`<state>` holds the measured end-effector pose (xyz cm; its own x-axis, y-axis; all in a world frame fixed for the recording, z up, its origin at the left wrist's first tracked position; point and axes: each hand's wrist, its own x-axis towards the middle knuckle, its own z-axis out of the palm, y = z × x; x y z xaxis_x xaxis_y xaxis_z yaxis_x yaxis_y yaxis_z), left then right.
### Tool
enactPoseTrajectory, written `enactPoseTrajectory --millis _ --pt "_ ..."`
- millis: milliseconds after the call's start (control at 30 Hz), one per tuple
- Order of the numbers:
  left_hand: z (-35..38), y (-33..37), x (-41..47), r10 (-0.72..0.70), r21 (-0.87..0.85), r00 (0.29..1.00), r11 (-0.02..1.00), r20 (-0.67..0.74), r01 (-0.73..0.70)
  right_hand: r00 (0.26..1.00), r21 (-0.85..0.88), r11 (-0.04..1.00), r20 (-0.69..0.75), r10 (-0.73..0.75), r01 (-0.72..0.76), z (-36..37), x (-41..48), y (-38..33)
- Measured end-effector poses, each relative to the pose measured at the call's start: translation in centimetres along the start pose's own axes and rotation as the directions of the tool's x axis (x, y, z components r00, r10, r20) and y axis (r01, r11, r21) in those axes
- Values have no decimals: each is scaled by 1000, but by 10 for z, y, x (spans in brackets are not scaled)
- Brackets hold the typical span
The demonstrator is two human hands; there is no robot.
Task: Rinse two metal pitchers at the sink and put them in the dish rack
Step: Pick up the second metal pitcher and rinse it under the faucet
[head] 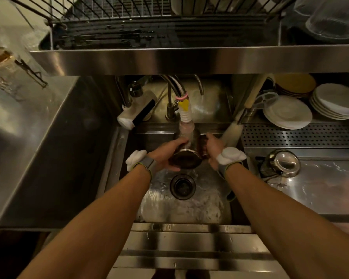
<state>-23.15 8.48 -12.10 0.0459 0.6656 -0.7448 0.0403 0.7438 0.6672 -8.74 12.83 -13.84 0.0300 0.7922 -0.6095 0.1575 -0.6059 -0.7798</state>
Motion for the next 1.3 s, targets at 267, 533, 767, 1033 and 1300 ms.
enactPoseTrajectory --millis 267,533,767,1033,1300 --pt "-6 9 2 -11 -32 999 999 -45 10 996 16 997 43 74 -75 -5 5 -1" --pt "-5 17 12 -71 -66 997 995 -15 69 954 59 960 143 264 -274 -3 10 3" --pt "-9 18 18 -83 -46 996 996 -21 82 943 40 955 170 284 -295 -1 16 -1" --pt "0 24 19 -67 30 995 997 -71 69 932 77 940 181 315 -333 -13 11 -5" --pt "-14 23 18 -87 -74 996 993 7 87 915 49 943 263 305 -328 0 3 -3"
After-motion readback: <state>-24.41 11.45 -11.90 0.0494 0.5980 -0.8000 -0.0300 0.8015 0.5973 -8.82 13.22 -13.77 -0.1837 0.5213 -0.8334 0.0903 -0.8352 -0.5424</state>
